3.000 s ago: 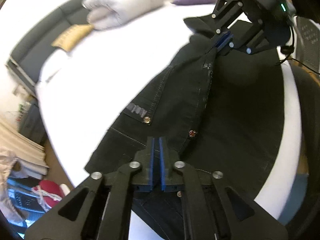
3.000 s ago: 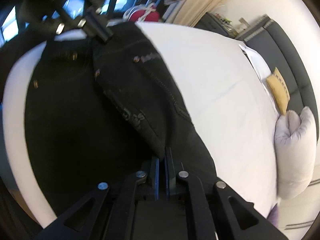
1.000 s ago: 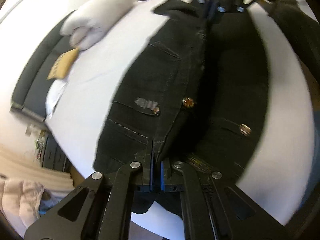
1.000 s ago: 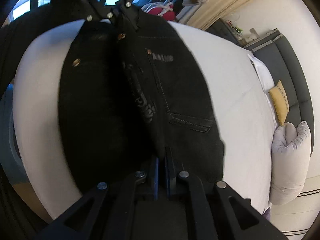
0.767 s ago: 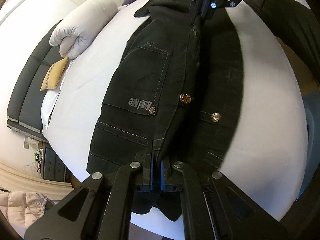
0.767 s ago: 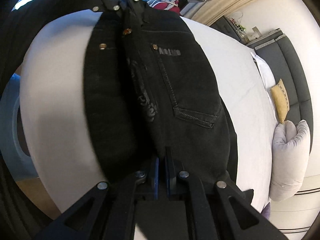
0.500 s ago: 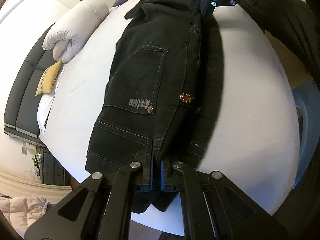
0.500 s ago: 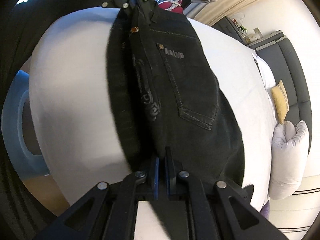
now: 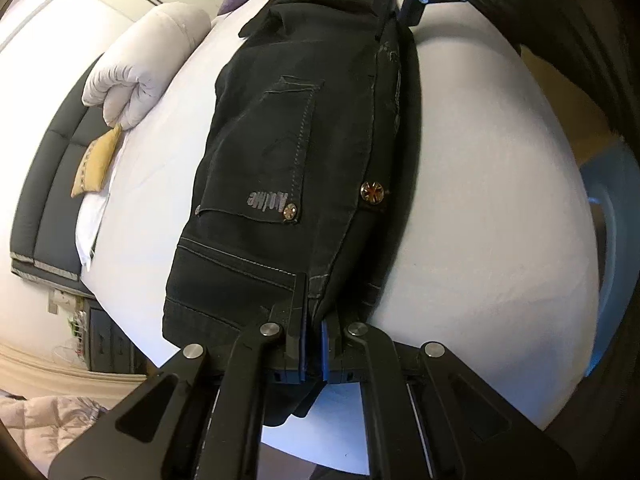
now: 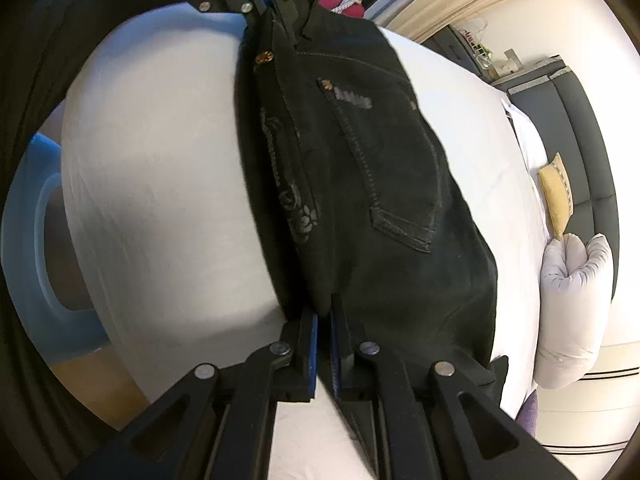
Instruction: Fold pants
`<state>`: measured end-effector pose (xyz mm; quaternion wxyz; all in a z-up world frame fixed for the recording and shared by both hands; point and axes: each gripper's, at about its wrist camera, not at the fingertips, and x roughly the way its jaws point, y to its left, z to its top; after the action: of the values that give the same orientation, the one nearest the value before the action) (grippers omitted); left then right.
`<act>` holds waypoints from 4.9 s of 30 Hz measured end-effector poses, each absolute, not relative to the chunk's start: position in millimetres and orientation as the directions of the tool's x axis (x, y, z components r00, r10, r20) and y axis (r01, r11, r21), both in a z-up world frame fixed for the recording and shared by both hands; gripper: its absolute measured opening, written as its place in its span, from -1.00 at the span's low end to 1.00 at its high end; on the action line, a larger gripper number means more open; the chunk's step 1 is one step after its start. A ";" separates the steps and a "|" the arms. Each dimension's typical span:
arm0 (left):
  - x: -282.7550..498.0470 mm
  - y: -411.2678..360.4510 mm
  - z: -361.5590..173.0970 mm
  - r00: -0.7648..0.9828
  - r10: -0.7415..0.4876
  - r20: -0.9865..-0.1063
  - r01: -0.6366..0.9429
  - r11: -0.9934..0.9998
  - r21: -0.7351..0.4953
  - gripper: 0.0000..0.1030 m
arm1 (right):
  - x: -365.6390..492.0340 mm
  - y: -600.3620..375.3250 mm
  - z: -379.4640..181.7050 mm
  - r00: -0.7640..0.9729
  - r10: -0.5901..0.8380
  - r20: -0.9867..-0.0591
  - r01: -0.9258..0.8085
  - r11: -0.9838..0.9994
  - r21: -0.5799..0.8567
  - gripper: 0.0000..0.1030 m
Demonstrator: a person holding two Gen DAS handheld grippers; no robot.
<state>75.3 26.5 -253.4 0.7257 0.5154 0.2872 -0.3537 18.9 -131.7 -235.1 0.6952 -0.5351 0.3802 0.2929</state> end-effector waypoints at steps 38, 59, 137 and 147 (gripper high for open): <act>202.5 -46.1 -241.8 0.302 -0.385 -0.872 0.548 0.819 -0.172 -0.78 | 54.9 -221.1 -146.7 0.588 0.151 -0.794 -0.406 0.905 -0.128 0.54; 269.9 -51.3 -260.6 0.168 -0.629 -0.760 0.309 0.765 -0.565 -0.77 | 314.9 -439.6 -166.5 0.517 -0.066 -0.853 0.268 0.959 0.088 0.18; 255.0 -127.7 -252.8 0.258 -0.387 -0.885 0.429 0.867 -0.254 -0.76 | -21.6 -649.8 -281.1 0.835 -0.183 -0.519 0.541 0.101 0.835 -0.94; 253.6 -128.6 -250.6 0.262 -0.380 -0.887 0.428 0.870 -0.246 -0.75 | -7.4 -657.8 -281.0 0.856 -0.091 -0.510 0.517 0.108 0.849 -0.28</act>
<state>253.6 -128.6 -250.6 0.7942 0.0220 0.5514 -0.2545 -7.4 -657.8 -281.0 0.7250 0.6341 0.1680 -0.2097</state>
